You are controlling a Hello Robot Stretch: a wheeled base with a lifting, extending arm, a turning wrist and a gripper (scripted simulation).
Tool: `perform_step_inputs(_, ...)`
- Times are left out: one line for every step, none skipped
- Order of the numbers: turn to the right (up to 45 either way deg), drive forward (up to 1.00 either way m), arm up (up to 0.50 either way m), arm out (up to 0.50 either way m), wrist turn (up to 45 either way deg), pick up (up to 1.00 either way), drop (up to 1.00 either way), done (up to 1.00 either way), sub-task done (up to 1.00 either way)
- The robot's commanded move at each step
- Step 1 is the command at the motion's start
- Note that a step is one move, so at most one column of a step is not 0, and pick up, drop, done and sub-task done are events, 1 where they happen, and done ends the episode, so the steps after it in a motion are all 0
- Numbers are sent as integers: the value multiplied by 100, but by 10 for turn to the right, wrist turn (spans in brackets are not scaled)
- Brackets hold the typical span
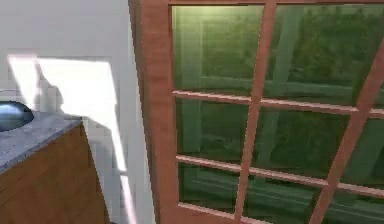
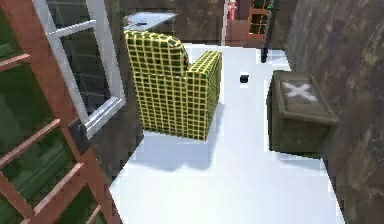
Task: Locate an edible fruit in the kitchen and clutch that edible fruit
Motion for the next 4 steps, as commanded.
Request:
perform_step_inputs(-450,0,0,0,0,0,0,0,0)
perform_step_inputs(-270,0,0,0,0,0,0,0,0)
perform_step_inputs(0,40,0,0,0,0,0,0,0)
perform_step_inputs(-450,0,0,0,0,0,0,0,0)
